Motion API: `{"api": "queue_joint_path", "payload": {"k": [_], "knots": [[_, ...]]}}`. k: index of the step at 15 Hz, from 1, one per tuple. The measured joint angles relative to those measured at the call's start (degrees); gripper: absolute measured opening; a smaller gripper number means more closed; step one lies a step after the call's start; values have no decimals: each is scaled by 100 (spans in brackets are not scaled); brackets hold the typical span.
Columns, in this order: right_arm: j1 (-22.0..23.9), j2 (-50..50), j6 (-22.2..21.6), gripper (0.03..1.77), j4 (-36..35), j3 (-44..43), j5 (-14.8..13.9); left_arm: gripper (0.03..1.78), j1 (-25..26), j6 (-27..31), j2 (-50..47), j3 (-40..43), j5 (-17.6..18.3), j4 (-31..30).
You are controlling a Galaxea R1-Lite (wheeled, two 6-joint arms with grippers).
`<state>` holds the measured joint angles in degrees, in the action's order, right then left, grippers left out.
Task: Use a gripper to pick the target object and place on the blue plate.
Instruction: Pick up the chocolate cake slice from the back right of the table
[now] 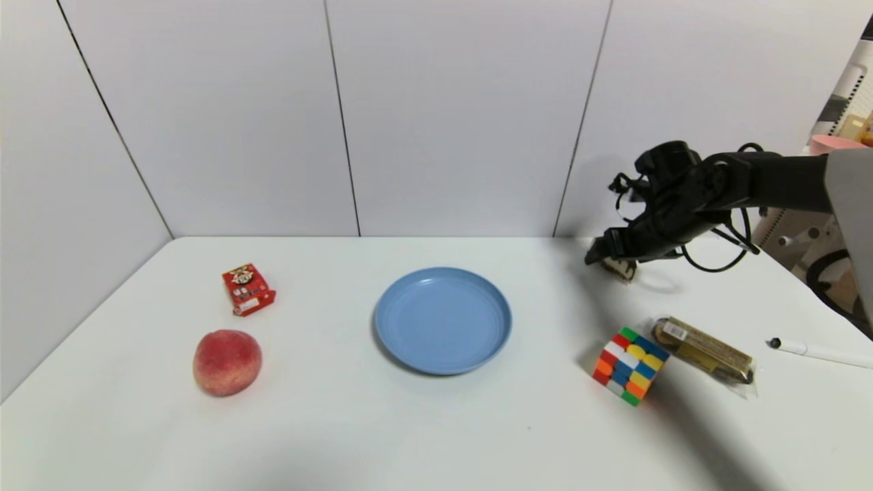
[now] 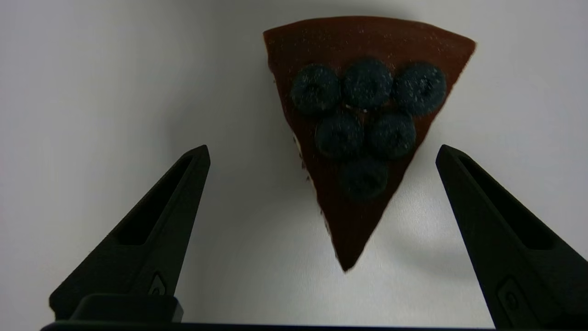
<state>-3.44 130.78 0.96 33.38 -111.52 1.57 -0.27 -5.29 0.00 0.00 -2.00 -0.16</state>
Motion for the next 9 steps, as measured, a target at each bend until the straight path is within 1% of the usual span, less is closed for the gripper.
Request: {"api": "queue_joint_path", "payload": {"k": [6,9], "knots": [[68,262,27,170,-623,-5,-39,169,0,2,0,0,2,0],[132,282,68,170,-723,-5,-34,169,0,4,0,0,2,0]]}}
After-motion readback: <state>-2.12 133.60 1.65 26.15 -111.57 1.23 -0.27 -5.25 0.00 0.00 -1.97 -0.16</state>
